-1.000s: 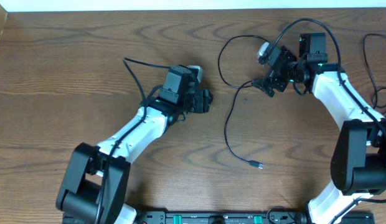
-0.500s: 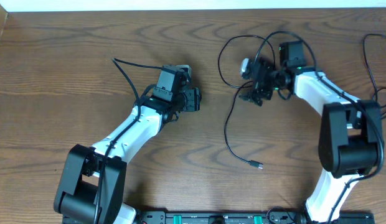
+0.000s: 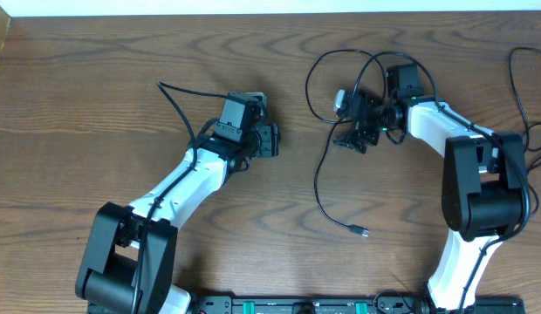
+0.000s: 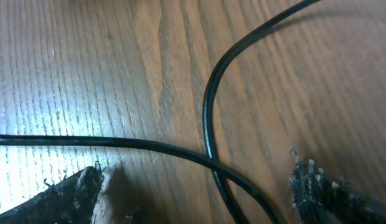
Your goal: Untangle cables
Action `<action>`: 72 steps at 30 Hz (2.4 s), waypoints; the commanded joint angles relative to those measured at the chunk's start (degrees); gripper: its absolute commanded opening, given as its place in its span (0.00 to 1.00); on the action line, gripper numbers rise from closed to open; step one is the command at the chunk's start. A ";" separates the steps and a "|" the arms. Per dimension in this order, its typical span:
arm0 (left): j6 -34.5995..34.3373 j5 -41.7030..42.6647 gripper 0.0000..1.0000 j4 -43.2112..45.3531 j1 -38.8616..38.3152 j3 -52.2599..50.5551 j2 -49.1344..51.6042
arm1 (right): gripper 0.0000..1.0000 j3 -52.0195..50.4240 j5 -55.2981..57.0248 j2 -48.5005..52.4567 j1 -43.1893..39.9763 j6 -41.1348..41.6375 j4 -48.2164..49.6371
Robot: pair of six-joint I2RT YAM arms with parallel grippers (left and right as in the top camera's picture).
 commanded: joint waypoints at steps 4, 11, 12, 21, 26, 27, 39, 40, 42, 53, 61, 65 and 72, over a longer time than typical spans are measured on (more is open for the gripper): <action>0.13 -0.79 0.64 -0.39 0.31 -0.31 -0.68 | 0.92 -0.11 -1.25 1.73 -0.02 -0.90 0.02; 0.13 -0.79 0.64 -0.42 0.31 -0.31 -0.68 | 0.88 -0.11 -1.22 1.90 -0.02 -2.38 0.04; 0.13 -0.79 0.64 -0.42 0.31 -0.31 -0.68 | 0.88 -0.11 -1.25 1.90 -0.02 -2.40 0.09; 0.13 -0.79 0.64 -0.42 0.31 -0.31 -0.68 | 0.75 -0.11 -1.25 3.08 0.04 -4.70 0.42; 0.13 -0.79 0.64 -0.42 0.31 -0.31 -0.68 | 0.63 -0.11 -1.25 4.52 0.20 -4.70 -1.11; 0.13 -0.79 0.64 -0.42 0.31 -0.31 -0.68 | 0.61 -0.11 -1.22 4.55 0.20 -4.70 -1.57; 0.13 -0.79 0.64 -1.27 0.31 -0.31 -0.68 | 0.01 -0.11 11.78 4.55 -1.03 5.57 -0.94; 0.13 -0.79 0.64 -1.27 0.31 -0.31 -0.68 | 0.01 -0.11 12.70 4.55 -1.38 7.34 -0.28; 0.13 -0.79 0.64 -1.27 0.31 -0.31 -0.68 | 0.01 -0.11 14.71 4.55 -2.38 12.52 1.90; 0.13 -0.79 0.64 -1.29 0.31 -0.31 -0.68 | 0.01 -0.11 18.12 4.55 -13.25 33.99 11.65; 0.13 -0.76 0.64 -1.53 0.31 -0.31 -0.66 | 0.01 -0.11 17.94 4.55 -24.68 37.20 15.52; 0.13 -0.76 0.64 -1.66 0.31 -0.31 -0.66 | 0.01 -0.11 17.90 4.55 -28.48 38.45 17.42; 0.13 -0.76 0.64 -2.12 0.31 -0.31 -0.66 | 0.01 -0.11 18.12 4.55 -34.10 47.67 22.49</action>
